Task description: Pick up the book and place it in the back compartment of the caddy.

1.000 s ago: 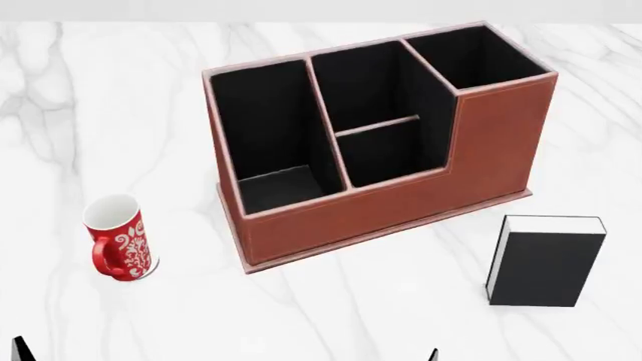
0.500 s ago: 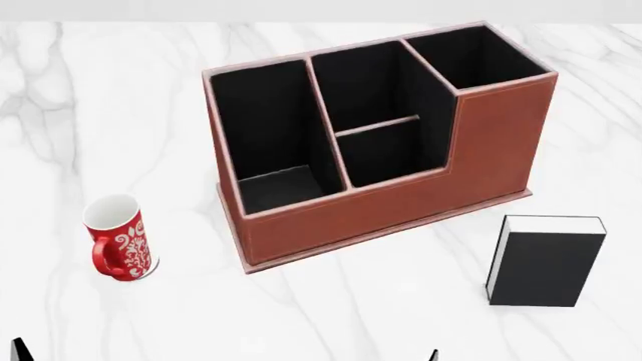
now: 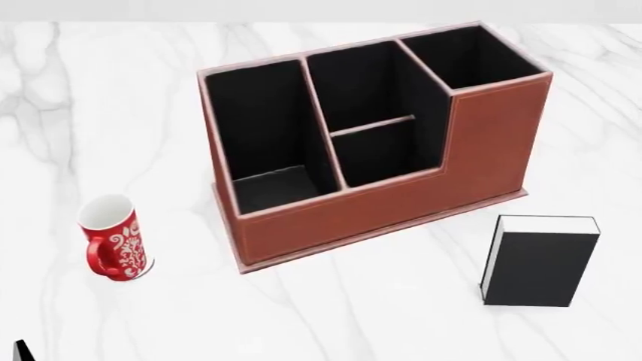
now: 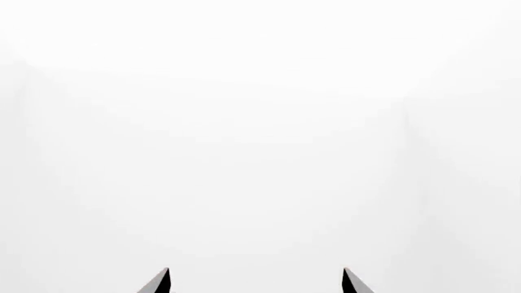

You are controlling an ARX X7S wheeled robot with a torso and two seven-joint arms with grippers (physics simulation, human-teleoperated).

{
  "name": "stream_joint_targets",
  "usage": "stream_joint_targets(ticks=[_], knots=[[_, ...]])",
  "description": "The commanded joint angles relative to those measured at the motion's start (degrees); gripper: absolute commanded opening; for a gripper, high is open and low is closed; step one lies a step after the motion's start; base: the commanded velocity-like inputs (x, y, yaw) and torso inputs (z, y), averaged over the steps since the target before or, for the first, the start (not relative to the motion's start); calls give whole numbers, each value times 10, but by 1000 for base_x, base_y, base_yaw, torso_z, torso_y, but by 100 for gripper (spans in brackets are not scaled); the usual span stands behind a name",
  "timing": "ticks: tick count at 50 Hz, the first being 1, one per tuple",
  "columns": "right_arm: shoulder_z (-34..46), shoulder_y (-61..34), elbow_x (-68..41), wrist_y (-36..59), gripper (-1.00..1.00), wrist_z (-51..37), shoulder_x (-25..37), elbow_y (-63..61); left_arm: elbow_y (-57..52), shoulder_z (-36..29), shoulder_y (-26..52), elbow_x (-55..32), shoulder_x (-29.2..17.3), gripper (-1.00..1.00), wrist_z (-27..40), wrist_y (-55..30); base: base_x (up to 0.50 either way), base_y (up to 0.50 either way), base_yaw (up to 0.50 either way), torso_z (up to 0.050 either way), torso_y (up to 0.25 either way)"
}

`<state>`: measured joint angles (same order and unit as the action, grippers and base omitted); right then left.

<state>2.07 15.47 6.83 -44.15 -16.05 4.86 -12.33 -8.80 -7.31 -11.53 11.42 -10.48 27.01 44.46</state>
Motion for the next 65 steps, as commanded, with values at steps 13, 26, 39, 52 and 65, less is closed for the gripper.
stream_joint_targets(ticks=[13,26,39,52,65], knots=[[14,-30,-18,22,100,-6,4,8,-4,-7,-4,5,-6,100,13,-1,0,-43,0,0,0],[20,-34,-18,26,100,-21,13,9,-2,-12,1,5,-10,100,18,-6,0,-75,0,0,0],[25,-32,-17,23,100,-32,21,6,-6,-15,1,7,-13,100,23,-10,0,-118,0,0,0],[31,-31,-21,22,100,-42,28,5,-4,-18,1,8,-18,100,29,-9,0,-169,0,0,0],[37,-27,-17,20,100,-49,36,4,-3,-22,1,14,-17,100,37,-10,0,-169,0,0,0]])
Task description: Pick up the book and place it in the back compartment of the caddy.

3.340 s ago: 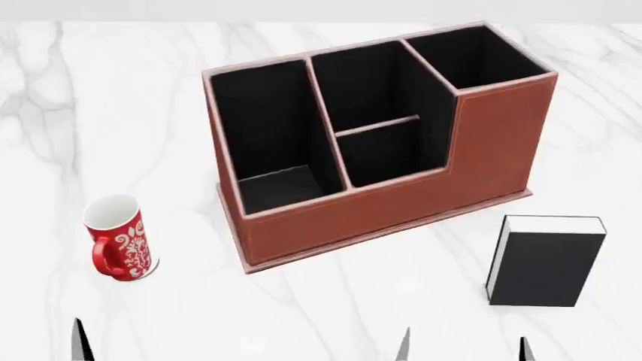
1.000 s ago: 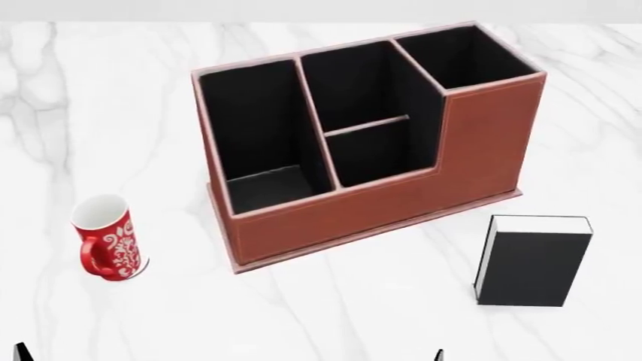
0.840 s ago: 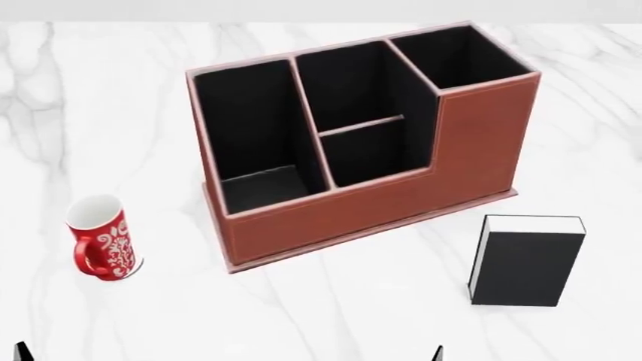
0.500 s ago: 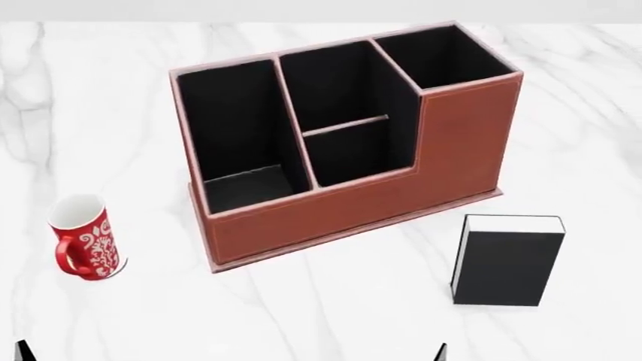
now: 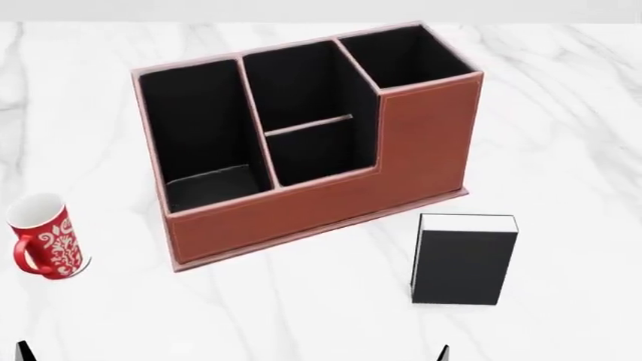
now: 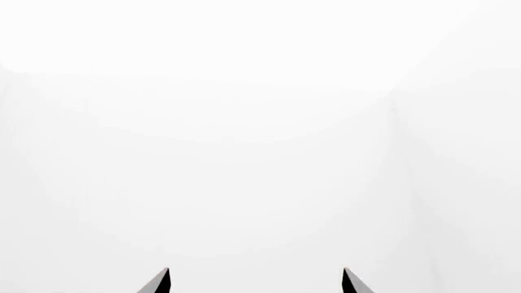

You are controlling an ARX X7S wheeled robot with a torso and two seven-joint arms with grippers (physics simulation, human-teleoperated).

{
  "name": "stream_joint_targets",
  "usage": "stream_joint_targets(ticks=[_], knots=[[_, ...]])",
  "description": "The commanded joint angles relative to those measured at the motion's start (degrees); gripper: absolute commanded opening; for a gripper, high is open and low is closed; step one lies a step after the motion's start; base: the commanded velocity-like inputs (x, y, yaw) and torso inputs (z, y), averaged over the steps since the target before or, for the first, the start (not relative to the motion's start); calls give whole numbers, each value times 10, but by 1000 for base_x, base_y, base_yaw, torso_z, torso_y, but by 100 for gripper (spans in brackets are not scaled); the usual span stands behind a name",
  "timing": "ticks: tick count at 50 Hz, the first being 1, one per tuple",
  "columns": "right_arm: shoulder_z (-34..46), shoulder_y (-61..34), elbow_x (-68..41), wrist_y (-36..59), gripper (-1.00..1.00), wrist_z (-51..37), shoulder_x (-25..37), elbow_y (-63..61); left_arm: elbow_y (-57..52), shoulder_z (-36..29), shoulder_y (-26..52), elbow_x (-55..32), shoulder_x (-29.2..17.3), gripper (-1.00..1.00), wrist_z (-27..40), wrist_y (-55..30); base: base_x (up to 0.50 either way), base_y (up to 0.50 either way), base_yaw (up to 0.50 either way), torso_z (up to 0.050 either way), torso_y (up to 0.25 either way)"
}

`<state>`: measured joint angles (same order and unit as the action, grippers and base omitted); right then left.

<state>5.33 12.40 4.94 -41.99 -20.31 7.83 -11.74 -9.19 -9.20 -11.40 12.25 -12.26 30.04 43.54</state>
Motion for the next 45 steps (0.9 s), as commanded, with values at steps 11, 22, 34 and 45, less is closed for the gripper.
stream_joint_targets(ticks=[11,22,34,45], knots=[[6,3,1,4,100,-10,15,-2,-5,-6,6,1,-3,100,8,-8,0,-169,0,0,0],[10,2,5,2,100,-19,16,-1,-6,-7,4,-1,-9,100,12,-6,0,-168,0,0,0],[17,2,7,4,100,-23,20,0,-2,-11,5,-1,-13,100,16,-5,0,-167,0,0,0],[24,-7,9,7,100,-29,20,2,-1,-12,4,-4,-19,100,21,-3,0,-167,0,0,0]])
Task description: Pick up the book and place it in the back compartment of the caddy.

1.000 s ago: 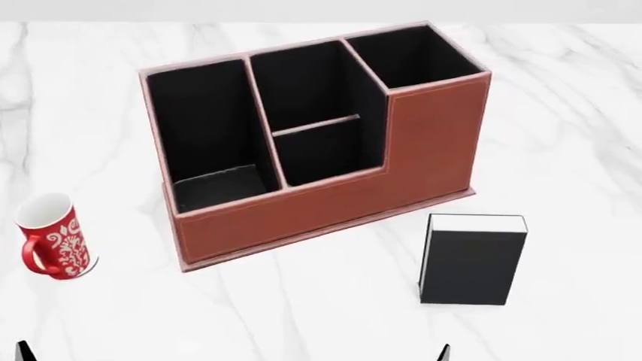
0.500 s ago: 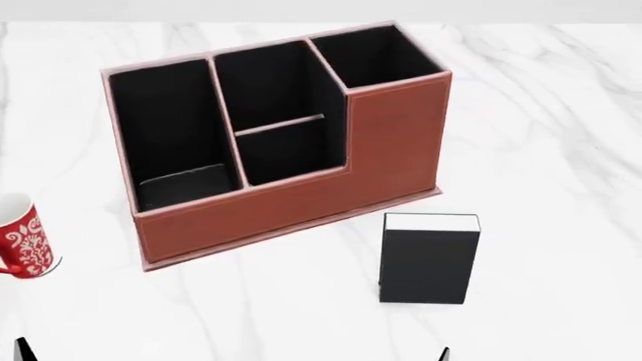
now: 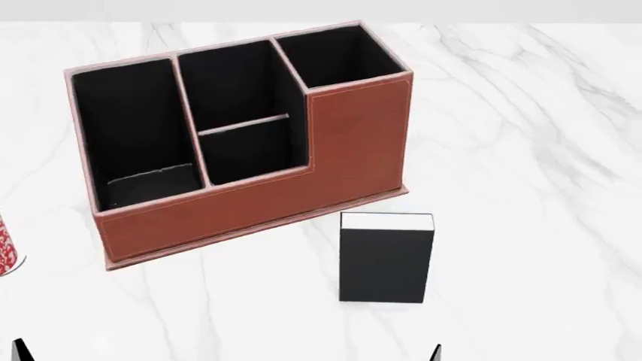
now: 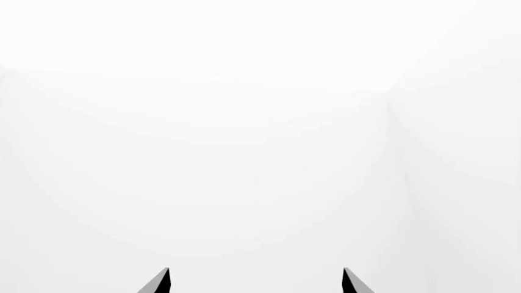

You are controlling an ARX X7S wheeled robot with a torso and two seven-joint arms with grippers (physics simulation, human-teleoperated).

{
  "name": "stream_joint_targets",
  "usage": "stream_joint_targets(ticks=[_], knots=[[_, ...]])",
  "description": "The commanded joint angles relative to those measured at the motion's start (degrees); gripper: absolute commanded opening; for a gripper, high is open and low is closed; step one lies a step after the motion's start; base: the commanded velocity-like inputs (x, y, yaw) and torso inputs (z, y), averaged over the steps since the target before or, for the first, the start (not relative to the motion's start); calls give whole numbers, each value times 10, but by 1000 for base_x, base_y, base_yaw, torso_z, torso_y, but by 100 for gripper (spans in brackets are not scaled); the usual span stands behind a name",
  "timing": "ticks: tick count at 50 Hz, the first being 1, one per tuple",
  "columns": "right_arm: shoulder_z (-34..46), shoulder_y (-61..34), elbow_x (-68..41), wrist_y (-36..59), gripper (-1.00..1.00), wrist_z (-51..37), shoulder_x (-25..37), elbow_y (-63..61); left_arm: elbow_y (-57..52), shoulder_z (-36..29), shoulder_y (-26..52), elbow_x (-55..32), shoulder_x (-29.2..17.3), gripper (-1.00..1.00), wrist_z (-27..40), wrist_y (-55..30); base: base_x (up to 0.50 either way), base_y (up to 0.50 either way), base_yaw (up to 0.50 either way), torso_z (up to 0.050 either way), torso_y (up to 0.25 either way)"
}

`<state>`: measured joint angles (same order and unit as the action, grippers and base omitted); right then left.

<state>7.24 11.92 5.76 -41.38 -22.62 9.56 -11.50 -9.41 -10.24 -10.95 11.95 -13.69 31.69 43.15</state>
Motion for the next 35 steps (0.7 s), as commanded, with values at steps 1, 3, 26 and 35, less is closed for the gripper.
stream_joint_targets(ticks=[1,3,26,35], knots=[[4,-1,2,0,100,-7,3,-1,0,-1,-2,-1,-5,100,5,2,0,-164,0,0,0],[4,3,3,-2,100,-8,4,-3,-3,-1,-5,0,-6,100,6,4,0,-168,0,0,0],[6,5,-1,-2,100,-22,12,-11,-16,-5,-12,8,-8,100,15,-3,0,-132,0,0,0],[7,5,7,-29,100,-30,14,-3,-12,-6,-7,7,-11,100,18,-3,58,0,0,0,0]])
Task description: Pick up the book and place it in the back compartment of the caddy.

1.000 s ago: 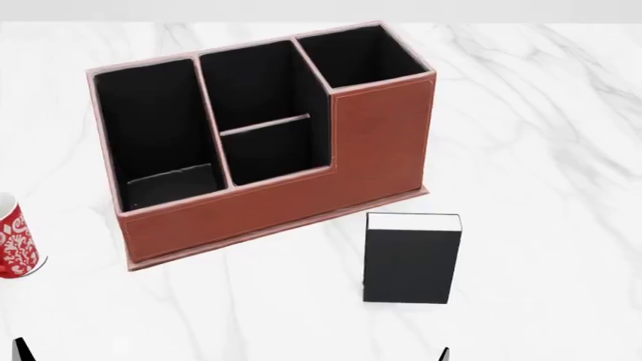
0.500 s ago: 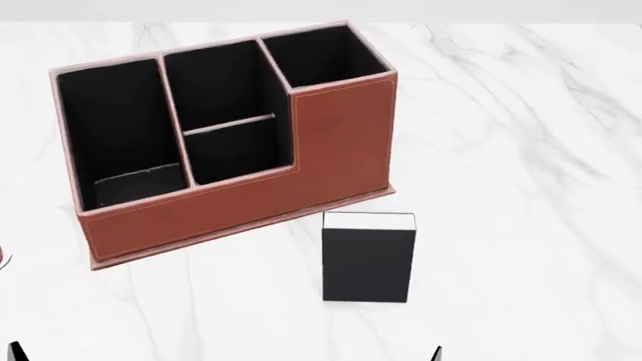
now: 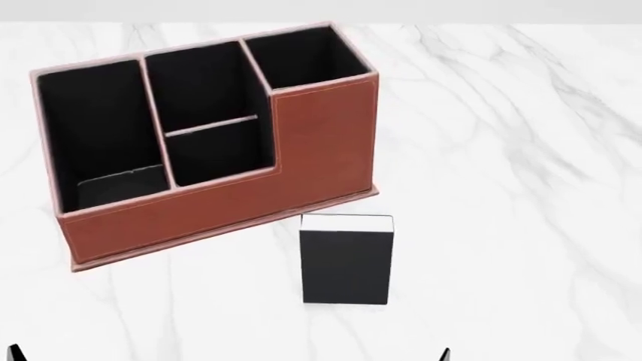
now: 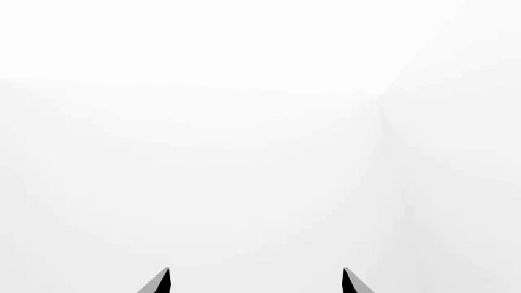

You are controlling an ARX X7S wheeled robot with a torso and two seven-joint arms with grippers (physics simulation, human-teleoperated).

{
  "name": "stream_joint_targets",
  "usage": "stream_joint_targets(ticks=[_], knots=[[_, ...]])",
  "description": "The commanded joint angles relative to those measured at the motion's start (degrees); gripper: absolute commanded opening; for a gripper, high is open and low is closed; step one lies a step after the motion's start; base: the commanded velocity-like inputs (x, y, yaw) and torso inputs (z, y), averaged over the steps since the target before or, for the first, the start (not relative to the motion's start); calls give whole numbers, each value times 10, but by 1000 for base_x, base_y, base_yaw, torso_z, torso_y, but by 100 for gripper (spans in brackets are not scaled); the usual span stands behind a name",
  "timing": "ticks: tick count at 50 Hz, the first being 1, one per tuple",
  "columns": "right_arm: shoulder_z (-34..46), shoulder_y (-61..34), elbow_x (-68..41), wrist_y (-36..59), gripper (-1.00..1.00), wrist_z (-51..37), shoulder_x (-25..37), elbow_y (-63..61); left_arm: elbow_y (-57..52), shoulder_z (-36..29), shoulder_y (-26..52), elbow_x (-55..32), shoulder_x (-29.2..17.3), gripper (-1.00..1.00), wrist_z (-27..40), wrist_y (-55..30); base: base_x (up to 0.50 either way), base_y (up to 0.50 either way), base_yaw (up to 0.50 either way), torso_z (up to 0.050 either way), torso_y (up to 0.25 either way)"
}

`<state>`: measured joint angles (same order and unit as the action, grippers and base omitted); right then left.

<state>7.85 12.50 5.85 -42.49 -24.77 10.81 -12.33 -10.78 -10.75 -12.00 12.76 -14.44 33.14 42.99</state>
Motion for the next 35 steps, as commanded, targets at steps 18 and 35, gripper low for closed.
stream_joint_targets(ticks=[18,35], knots=[[5,-1,7,-25,100,-17,9,8,1,-4,4,-2,-8,100,10,0,189,0,0,0,0],[10,-3,7,-22,100,-24,13,8,0,-8,4,-1,-11,100,16,-2,197,0,0,0,0]])
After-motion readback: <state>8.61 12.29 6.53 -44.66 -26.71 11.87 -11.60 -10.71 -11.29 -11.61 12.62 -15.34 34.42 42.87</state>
